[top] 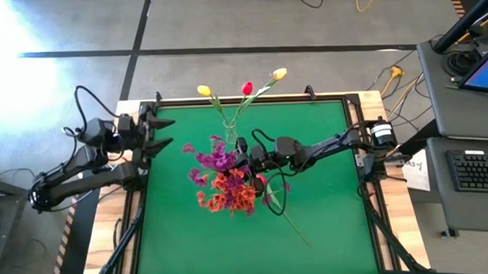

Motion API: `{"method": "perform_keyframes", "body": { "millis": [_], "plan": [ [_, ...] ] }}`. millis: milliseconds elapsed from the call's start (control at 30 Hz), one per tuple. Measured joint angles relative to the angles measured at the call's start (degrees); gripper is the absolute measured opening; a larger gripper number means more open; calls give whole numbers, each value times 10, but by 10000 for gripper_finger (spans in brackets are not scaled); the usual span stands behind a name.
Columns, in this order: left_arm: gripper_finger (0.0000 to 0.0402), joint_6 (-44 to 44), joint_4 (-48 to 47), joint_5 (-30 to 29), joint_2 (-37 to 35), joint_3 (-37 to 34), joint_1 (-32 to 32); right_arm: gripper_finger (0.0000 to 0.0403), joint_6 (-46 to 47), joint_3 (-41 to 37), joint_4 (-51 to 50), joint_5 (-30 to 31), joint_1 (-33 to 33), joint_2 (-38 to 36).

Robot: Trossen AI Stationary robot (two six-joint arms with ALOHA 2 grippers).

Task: Sort flowers into vase by color
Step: Put the violet flowers into the green vase

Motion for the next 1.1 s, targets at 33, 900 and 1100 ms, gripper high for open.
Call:
{"method": "perform_keyframes", "body": {
  "millis": [33, 900, 1100],
  "plan": [
    [255, -1, -3, 0, -2, -4, 0, 18, 0, 0, 0, 0, 0, 0],
    [255, -13, 113, 20, 2, -184, 0, 18, -27, 0, -9, 0, 2, 0],
    [255, -15, 170, 36, 37, -188, -8, 18, -25, 0, -9, 0, 2, 0]
  ]
}}
